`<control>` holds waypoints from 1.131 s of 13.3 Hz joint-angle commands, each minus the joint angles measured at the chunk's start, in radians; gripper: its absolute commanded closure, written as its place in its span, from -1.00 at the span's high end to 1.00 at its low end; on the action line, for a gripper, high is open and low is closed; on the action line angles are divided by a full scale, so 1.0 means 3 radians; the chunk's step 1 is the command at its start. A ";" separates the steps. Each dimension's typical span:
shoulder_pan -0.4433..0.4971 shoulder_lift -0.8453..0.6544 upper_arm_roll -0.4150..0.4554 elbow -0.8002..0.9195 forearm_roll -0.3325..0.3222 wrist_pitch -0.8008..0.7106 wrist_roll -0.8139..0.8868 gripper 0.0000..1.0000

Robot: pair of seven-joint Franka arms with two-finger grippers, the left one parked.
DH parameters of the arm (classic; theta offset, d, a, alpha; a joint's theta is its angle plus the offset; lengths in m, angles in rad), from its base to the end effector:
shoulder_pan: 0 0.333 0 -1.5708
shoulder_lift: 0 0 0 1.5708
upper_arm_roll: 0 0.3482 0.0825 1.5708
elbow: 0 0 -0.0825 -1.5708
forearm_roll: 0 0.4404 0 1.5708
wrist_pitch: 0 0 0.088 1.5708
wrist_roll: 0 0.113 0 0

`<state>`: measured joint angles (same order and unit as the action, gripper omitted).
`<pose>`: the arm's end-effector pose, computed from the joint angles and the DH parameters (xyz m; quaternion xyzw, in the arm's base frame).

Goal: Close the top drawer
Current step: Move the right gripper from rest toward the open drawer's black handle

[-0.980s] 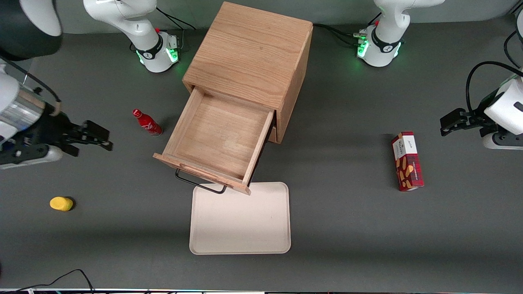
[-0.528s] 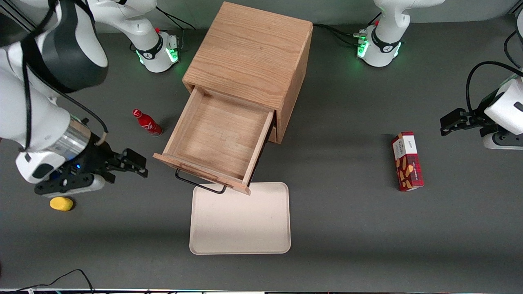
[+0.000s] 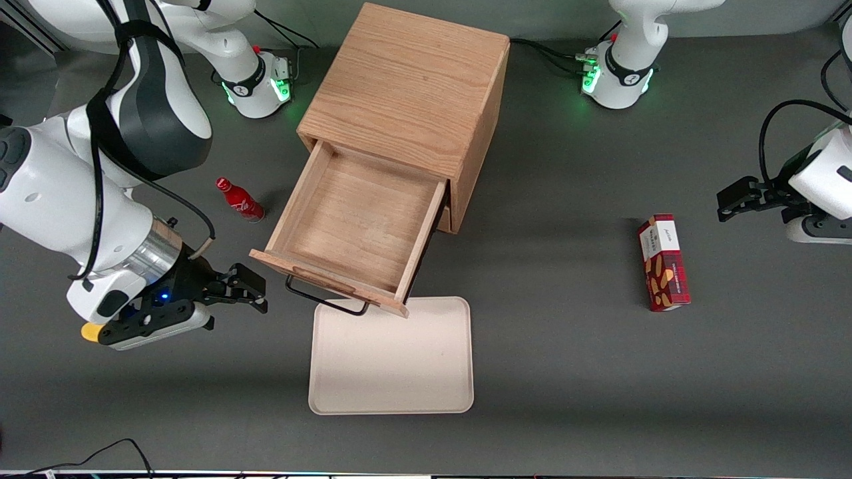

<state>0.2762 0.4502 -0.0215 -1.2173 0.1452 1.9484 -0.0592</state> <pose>0.7590 0.2125 0.5667 -0.9781 -0.1393 -0.1326 0.0794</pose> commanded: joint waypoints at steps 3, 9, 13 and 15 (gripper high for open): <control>0.0020 0.0202 -0.0010 0.0090 0.0027 -0.0011 -0.1085 1.00; 0.0071 0.0442 0.0030 0.0115 0.0017 0.0137 -0.1831 1.00; 0.0087 0.0514 0.0066 0.0110 0.0022 0.0137 -0.1955 1.00; 0.0087 0.0570 0.0087 0.0110 0.0027 0.0137 -0.1965 1.00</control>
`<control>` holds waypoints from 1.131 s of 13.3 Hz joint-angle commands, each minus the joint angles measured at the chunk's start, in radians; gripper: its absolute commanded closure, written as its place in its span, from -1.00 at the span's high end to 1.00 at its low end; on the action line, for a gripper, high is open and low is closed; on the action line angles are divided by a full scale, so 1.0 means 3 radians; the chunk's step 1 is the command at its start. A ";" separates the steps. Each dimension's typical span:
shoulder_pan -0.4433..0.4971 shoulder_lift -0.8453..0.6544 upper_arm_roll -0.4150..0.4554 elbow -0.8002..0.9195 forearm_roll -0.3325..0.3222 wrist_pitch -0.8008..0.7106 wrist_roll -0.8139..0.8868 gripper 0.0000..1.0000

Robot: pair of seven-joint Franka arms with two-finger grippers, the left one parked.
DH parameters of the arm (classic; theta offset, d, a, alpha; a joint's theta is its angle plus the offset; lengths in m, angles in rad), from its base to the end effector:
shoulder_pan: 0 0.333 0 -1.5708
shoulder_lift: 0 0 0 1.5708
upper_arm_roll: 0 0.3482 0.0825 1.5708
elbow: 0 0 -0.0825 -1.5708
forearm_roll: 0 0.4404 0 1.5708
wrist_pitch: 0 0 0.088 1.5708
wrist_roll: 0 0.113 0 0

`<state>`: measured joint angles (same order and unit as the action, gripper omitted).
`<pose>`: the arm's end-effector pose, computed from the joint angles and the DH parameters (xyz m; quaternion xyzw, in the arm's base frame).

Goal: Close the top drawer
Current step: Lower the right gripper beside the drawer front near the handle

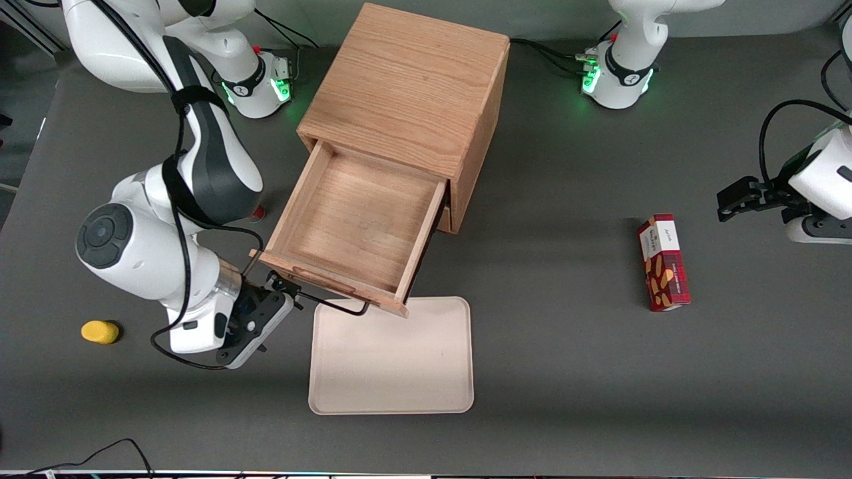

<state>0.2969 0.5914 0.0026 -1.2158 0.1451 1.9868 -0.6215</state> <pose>0.7779 0.2499 0.4584 -0.9003 -0.4204 -0.0994 0.0541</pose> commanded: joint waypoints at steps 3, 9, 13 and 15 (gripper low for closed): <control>0.0018 0.0130 0.0043 0.0100 0.0022 0.0004 -0.0081 1.00; 0.0043 0.0171 0.0109 0.0080 0.0022 0.0004 -0.0076 1.00; 0.0064 0.0197 0.0119 0.0069 0.0027 0.0004 -0.0066 1.00; 0.0064 0.0212 0.0119 0.0064 0.0027 0.0004 -0.0066 1.00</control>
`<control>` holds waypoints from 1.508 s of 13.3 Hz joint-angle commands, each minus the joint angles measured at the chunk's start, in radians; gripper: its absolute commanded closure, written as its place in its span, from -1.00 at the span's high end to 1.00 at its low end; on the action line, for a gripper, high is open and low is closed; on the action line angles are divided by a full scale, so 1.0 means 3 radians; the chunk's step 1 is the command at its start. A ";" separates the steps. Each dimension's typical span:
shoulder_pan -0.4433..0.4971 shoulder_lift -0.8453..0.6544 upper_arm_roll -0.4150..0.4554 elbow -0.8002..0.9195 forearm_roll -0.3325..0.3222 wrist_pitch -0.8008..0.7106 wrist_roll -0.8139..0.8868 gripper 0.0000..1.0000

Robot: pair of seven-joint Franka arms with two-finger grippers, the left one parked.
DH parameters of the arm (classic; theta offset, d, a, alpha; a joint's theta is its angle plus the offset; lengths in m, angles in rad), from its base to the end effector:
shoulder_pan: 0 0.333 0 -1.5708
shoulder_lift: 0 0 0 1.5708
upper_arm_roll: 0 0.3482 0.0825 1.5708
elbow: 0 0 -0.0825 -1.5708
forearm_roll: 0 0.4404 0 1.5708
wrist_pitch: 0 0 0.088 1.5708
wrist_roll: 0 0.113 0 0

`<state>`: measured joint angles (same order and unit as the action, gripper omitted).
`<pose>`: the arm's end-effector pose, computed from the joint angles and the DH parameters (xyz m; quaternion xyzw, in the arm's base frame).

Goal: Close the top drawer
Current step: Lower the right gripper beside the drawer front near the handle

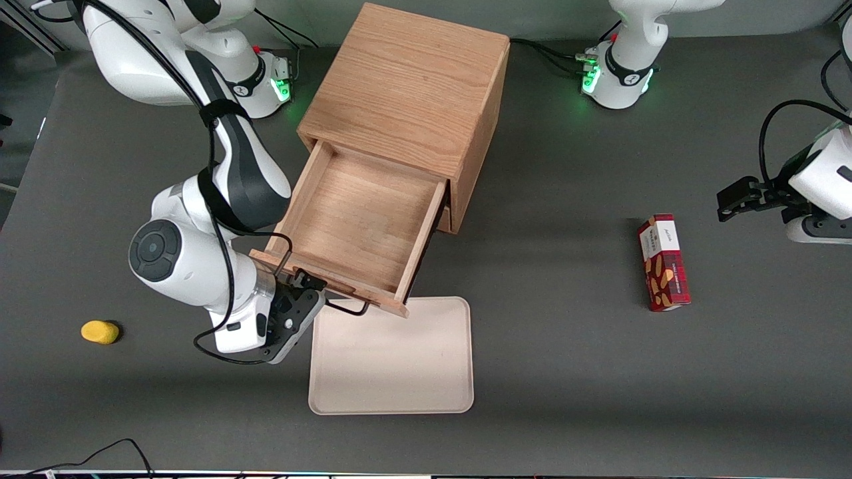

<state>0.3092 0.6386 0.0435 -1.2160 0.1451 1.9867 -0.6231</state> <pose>0.7712 0.2844 0.4201 -0.8921 -0.4396 -0.0763 0.0711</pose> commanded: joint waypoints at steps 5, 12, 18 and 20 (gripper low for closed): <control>0.0023 0.0050 -0.0017 0.0050 0.0033 -0.0057 -0.0035 1.00; 0.0023 0.0029 -0.0022 0.0055 -0.0003 -0.0409 -0.0004 1.00; 0.0018 -0.0012 -0.0017 0.0055 -0.0085 -0.0593 0.0174 1.00; 0.0017 -0.0022 -0.0017 0.0055 -0.0080 -0.0624 0.0256 1.00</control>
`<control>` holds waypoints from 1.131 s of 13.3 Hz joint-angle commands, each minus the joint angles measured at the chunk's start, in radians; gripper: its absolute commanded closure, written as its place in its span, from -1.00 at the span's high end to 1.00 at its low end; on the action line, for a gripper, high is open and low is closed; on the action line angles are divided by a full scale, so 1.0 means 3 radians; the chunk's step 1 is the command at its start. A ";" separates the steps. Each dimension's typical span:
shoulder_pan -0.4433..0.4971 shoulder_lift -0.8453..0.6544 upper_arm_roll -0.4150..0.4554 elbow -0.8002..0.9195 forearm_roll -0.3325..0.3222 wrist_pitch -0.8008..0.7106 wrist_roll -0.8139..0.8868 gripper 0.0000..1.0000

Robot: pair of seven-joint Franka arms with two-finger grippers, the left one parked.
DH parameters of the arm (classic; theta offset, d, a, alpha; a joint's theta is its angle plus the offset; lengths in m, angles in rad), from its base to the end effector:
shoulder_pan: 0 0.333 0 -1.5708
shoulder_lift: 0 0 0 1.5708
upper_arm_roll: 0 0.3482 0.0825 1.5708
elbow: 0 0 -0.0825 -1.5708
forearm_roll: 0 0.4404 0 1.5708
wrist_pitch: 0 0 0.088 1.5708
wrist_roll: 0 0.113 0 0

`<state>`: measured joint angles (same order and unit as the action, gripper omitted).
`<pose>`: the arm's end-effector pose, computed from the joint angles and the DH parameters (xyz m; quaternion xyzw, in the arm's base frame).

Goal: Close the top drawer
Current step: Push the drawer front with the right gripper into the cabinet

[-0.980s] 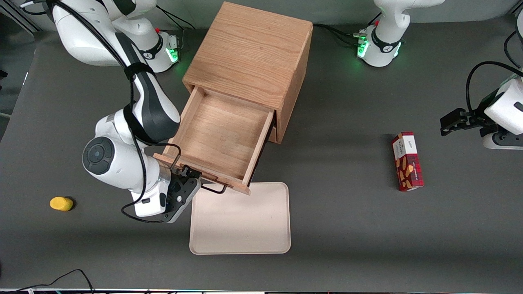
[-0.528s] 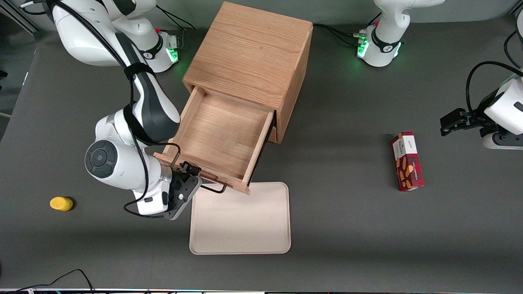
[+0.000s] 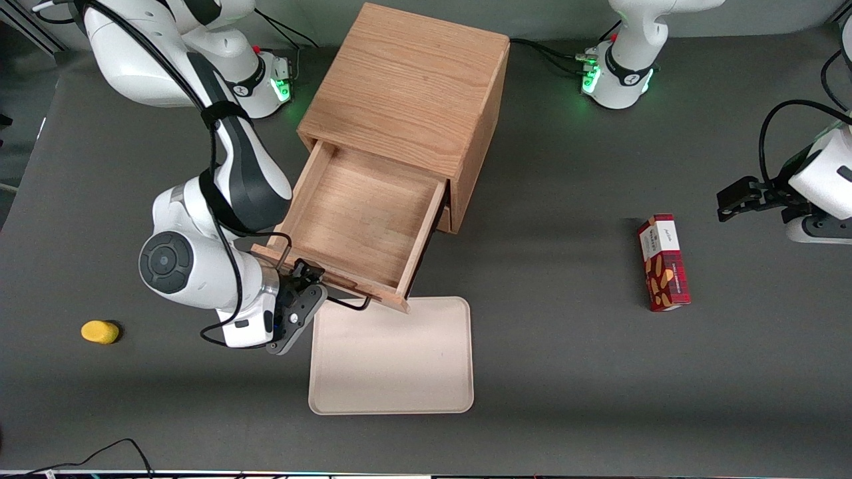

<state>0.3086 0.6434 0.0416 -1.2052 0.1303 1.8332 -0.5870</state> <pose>0.7576 0.2795 0.4076 -0.8991 -0.4311 -0.0016 0.0756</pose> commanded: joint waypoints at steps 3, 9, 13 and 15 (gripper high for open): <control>0.0009 -0.0038 0.0061 0.0014 -0.0031 -0.0118 0.0197 1.00; -0.0026 -0.0043 0.0229 0.0014 -0.0031 -0.0220 0.0346 1.00; -0.0037 -0.0043 0.0245 0.0014 -0.0020 -0.0343 0.0341 1.00; -0.0052 -0.0043 0.0245 0.0014 0.0081 -0.0409 0.0336 1.00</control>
<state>0.3038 0.6417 0.1008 -1.2039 0.1339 1.7555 -0.5106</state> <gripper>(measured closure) 0.000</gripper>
